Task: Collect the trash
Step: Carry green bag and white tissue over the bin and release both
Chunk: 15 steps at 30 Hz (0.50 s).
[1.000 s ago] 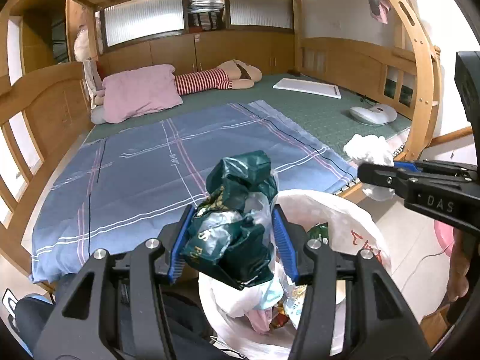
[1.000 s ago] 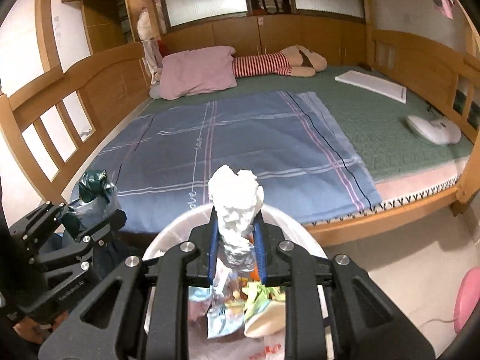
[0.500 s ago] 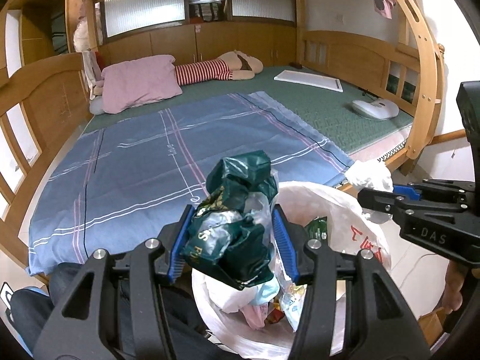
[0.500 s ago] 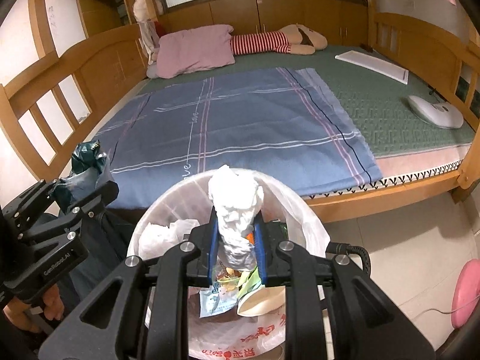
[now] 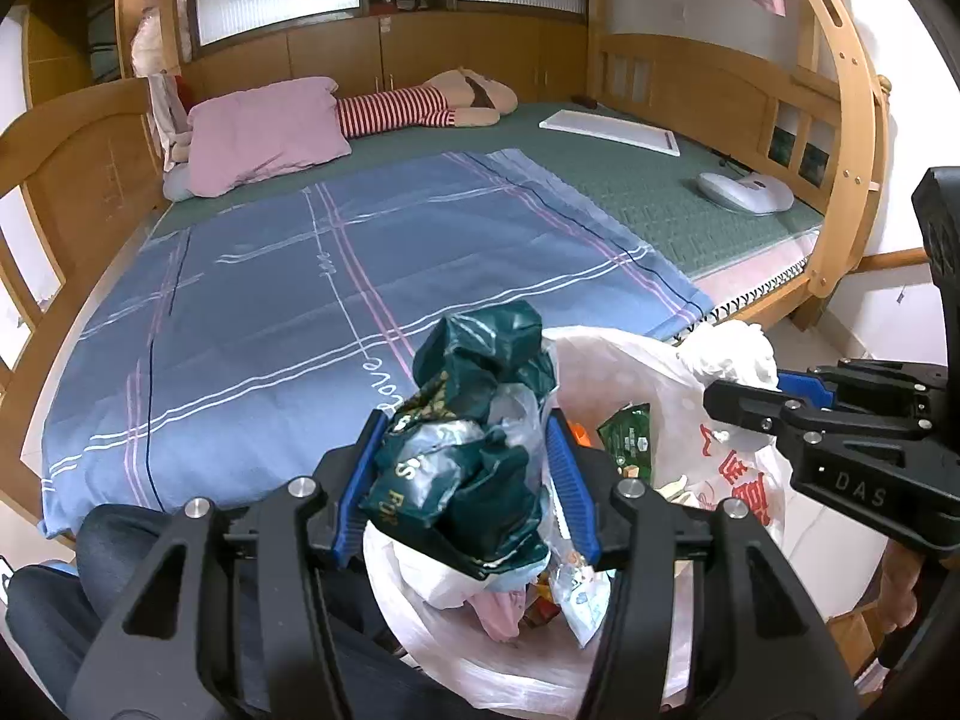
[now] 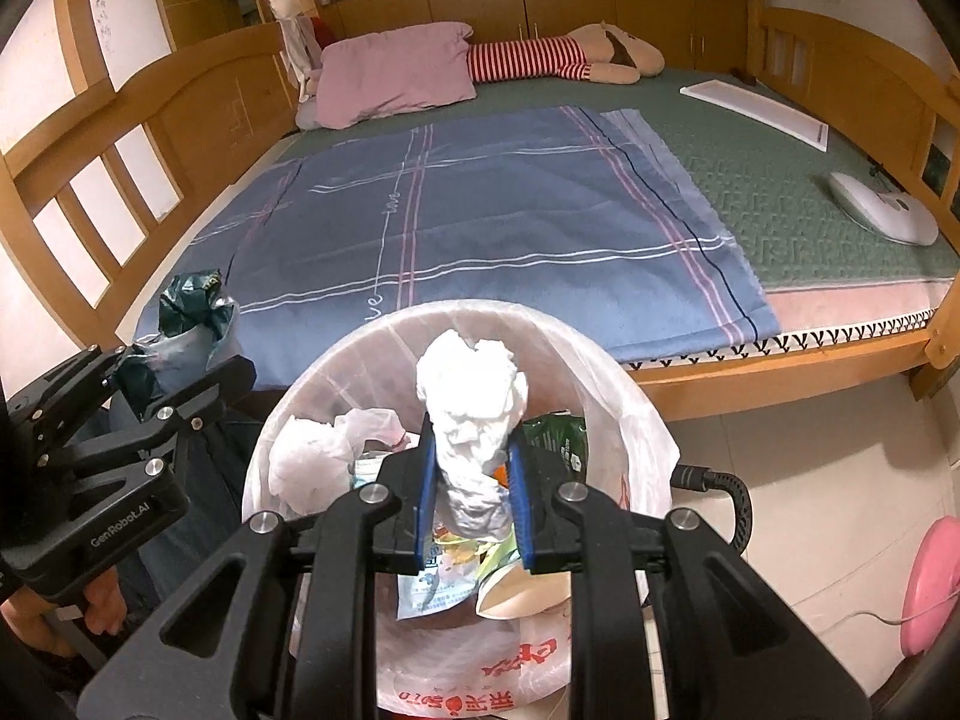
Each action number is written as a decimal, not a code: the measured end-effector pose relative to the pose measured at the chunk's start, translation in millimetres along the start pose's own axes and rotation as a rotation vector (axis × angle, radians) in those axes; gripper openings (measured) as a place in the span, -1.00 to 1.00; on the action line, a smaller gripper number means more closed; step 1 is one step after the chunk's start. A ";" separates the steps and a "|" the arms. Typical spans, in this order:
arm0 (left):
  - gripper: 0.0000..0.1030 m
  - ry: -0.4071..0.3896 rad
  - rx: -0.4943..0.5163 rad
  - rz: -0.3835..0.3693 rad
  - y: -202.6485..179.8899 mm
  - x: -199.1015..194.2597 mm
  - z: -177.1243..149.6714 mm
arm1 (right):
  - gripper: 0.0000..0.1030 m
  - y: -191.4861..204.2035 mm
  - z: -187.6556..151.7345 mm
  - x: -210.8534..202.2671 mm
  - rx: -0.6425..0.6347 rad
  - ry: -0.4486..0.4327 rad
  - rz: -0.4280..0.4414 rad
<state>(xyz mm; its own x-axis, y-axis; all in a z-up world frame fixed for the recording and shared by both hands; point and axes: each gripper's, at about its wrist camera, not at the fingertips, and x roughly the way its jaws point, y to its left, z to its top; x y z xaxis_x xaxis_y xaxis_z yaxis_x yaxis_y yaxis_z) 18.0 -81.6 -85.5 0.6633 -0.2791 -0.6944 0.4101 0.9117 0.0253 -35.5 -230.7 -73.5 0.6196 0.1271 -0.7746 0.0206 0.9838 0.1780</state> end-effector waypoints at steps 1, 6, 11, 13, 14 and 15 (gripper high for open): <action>0.04 0.001 0.001 -0.001 0.3 0.2 -0.6 | -0.58 -0.3 -0.2 0.2 0.000 0.000 0.000; 0.06 0.013 0.013 -0.005 -3.4 2.6 -2.6 | -0.58 -2.9 -1.4 2.1 0.007 0.003 -0.001; 0.21 0.012 0.019 -0.006 -3.3 2.7 -4.3 | -0.58 -4.0 -1.6 2.5 0.010 0.005 0.000; 0.35 0.007 0.018 -0.004 -4.5 2.0 -5.2 | -0.57 -4.2 -1.8 2.8 0.010 0.005 0.002; 0.38 0.003 0.017 0.000 -4.1 1.2 -5.0 | -0.57 -4.1 -1.7 2.8 0.010 0.006 0.002; 0.42 0.000 0.016 0.002 -3.9 0.4 -5.3 | -0.57 -4.5 -1.6 3.5 0.010 0.007 0.003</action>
<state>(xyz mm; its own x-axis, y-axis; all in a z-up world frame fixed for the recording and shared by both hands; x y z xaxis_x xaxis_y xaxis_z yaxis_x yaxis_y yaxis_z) 13.3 -83.6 -89.6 0.6645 -0.2770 -0.6941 0.4185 0.9074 0.0385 -34.7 -234.5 -78.0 0.6141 0.1308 -0.7783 0.0268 0.9821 0.1862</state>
